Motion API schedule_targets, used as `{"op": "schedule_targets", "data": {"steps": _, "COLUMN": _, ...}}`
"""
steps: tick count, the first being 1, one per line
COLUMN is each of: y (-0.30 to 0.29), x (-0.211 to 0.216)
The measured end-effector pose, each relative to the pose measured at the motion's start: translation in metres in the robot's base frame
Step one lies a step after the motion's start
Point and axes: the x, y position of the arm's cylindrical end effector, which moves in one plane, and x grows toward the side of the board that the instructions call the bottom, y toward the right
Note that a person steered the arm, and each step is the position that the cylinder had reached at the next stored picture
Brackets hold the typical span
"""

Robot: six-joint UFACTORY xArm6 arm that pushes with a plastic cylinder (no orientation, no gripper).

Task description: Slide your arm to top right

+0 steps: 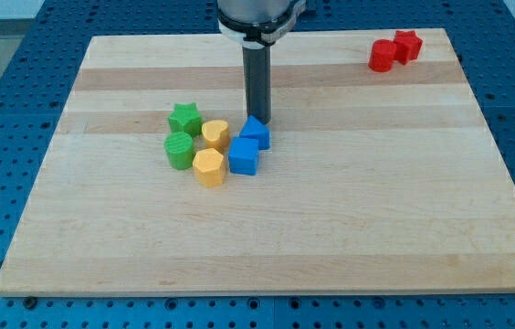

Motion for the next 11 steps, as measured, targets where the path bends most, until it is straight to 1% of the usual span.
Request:
{"op": "schedule_targets", "data": {"steps": 1, "y": 0.006, "x": -0.003}}
{"op": "schedule_targets", "data": {"steps": 2, "y": 0.039, "x": -0.026}}
{"op": "schedule_targets", "data": {"steps": 3, "y": 0.090, "x": -0.041}}
{"op": "schedule_targets", "data": {"steps": 5, "y": 0.197, "x": -0.051}}
{"op": "schedule_targets", "data": {"steps": 7, "y": 0.271, "x": -0.087}}
{"op": "schedule_targets", "data": {"steps": 8, "y": 0.288, "x": -0.108}}
{"op": "schedule_targets", "data": {"steps": 9, "y": 0.288, "x": -0.136}}
{"op": "schedule_targets", "data": {"steps": 10, "y": 0.286, "x": -0.153}}
{"op": "schedule_targets", "data": {"steps": 11, "y": 0.266, "x": -0.153}}
